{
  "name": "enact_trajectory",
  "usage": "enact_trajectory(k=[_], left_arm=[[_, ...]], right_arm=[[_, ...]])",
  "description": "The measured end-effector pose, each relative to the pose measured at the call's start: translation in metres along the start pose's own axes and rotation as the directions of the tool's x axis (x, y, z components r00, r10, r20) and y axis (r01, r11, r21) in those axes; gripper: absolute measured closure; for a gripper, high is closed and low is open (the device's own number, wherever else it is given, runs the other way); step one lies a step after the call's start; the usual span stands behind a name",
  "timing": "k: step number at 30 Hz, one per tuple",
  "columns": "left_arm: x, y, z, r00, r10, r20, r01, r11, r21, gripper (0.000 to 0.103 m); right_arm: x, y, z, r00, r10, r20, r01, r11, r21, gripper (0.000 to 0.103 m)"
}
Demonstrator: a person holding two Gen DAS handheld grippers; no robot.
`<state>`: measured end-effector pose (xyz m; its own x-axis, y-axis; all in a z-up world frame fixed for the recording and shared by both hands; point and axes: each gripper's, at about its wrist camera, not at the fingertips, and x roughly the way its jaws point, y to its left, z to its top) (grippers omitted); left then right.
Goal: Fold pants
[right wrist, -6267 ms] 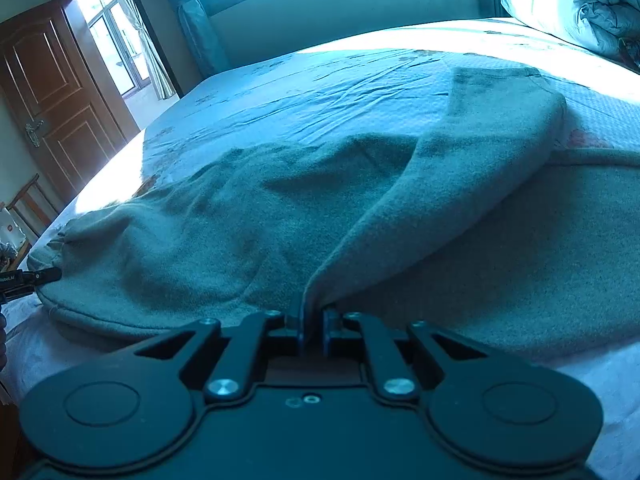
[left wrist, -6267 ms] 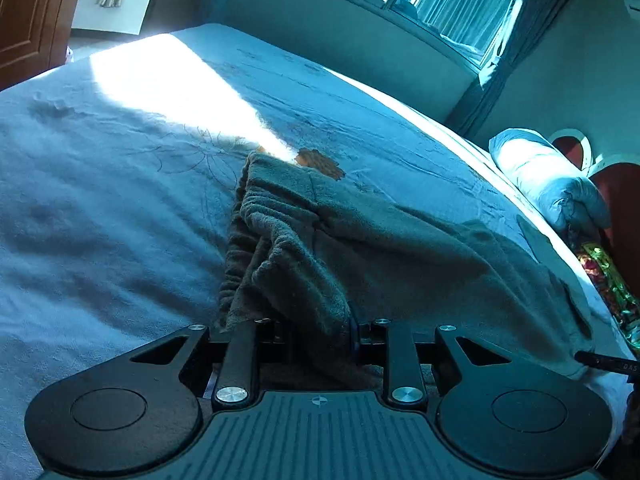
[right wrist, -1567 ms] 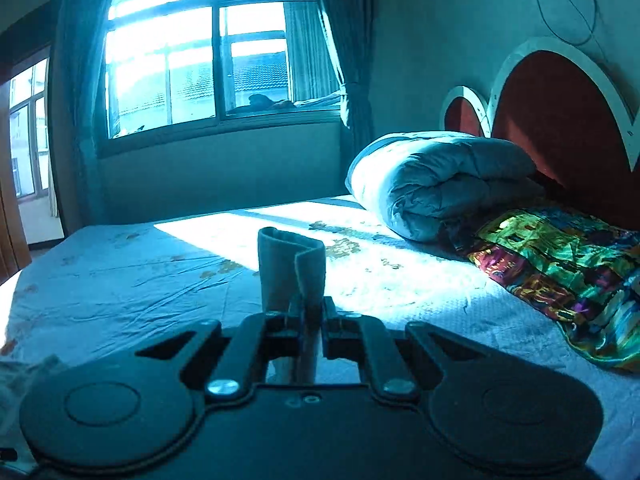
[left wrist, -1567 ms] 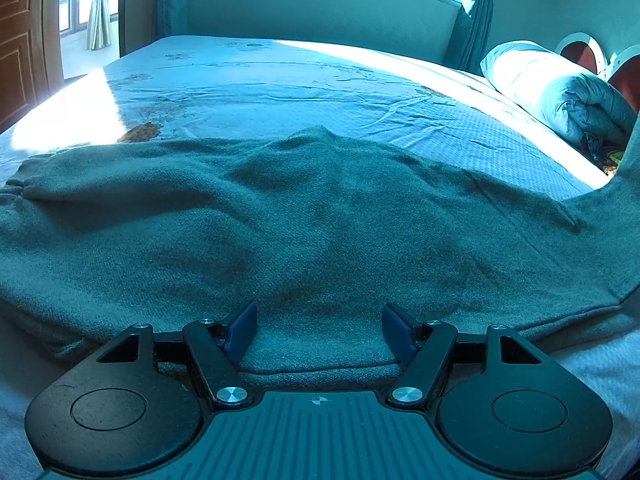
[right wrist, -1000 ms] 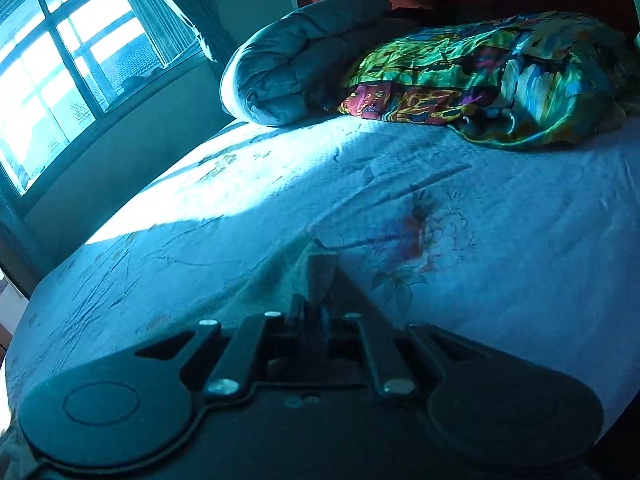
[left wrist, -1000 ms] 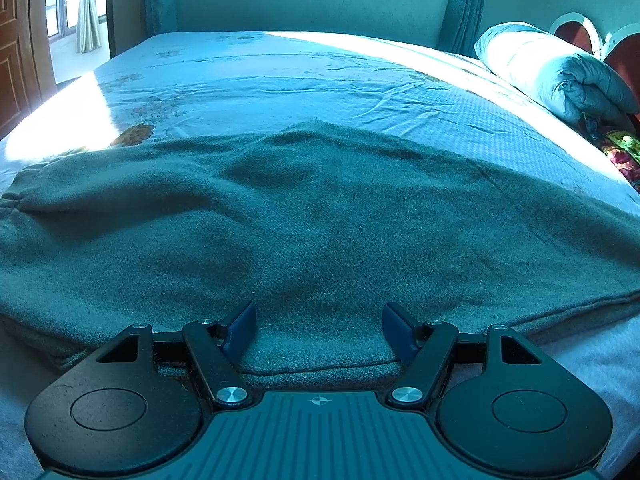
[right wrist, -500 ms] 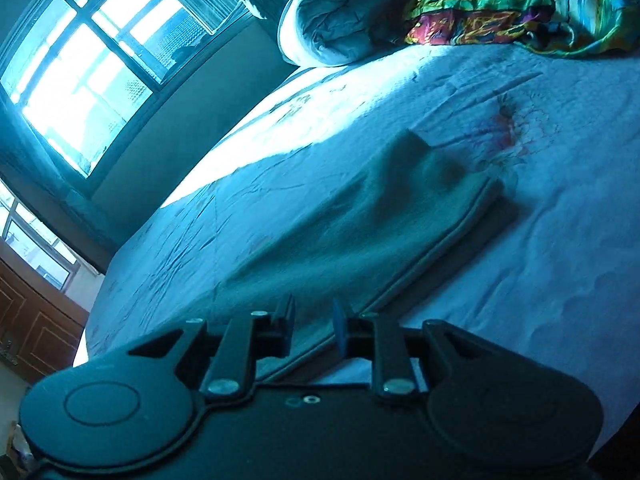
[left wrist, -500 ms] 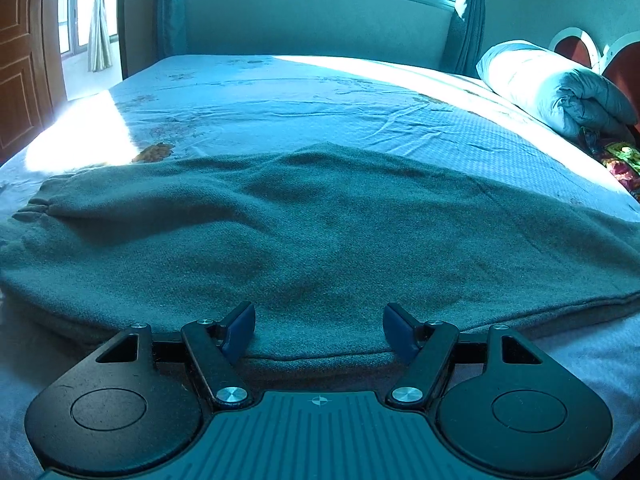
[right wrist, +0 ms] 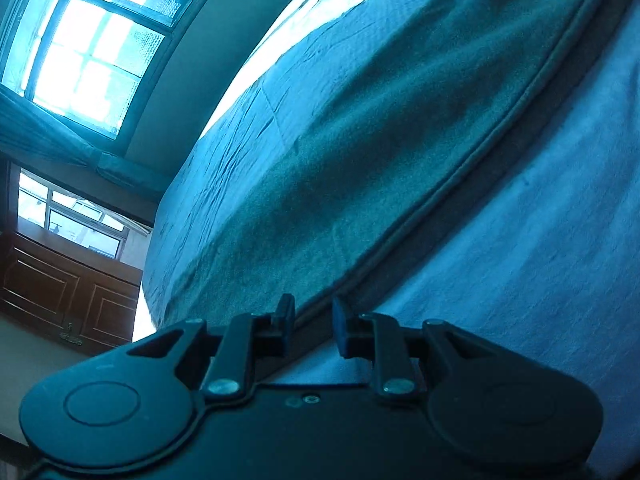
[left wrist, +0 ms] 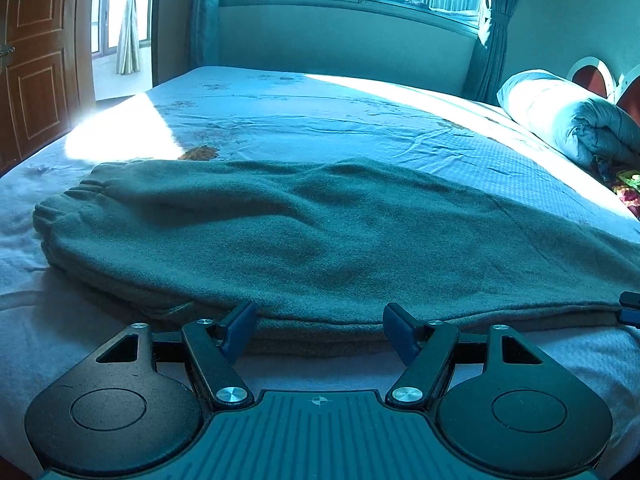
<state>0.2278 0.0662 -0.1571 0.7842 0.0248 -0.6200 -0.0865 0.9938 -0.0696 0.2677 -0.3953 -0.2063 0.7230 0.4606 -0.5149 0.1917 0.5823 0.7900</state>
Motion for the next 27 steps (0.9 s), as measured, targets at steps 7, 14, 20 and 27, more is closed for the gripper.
enact_trajectory(k=[7,14,20,27], left_arm=[[0.006,-0.003,0.000,1.000,0.003,-0.014,-0.003,1.000,0.008,0.031],[0.001,0.002,0.002,1.000,-0.003,-0.010,0.003,1.000,-0.011,0.030],[0.000,-0.004,0.007,1.000,-0.006,-0.007,0.006,1.000,0.011,0.030],[0.009,-0.018,0.007,1.000,-0.019,-0.008,0.019,1.000,0.018,0.030]], right_arm=[[0.018,0.009,-0.005,1.000,-0.009,0.002,0.009,1.000,-0.018,0.103],[-0.006,0.028,-0.014,0.998,-0.047,0.033,0.051,0.985,-0.167,0.103],[-0.019,0.010,-0.008,0.995,-0.058,0.087,0.068,0.990,-0.127,0.088],[-0.062,-0.044,0.036,0.973,-0.148,0.180,0.140,0.989,0.055,0.097]])
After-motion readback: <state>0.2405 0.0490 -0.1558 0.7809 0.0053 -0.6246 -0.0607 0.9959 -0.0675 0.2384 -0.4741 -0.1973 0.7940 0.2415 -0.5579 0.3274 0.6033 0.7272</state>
